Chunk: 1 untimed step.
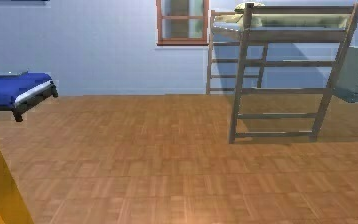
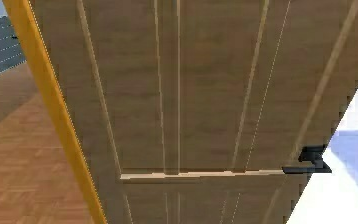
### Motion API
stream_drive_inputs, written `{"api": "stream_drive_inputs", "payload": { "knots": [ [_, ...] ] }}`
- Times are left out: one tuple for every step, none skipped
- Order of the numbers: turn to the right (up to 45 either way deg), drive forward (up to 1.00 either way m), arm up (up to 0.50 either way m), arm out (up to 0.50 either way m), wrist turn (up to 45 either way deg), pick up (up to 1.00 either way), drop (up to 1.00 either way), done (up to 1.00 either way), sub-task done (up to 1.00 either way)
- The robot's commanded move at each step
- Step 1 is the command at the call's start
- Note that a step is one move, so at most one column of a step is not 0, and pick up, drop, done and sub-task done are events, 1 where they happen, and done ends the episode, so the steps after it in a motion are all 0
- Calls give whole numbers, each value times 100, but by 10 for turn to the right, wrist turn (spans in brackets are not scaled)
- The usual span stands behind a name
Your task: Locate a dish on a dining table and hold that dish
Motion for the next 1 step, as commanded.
{"api": "stream_drive_inputs", "payload": {
  "knots": [
    [0,60,0,0,0,0,0,0,0]
  ]
}}
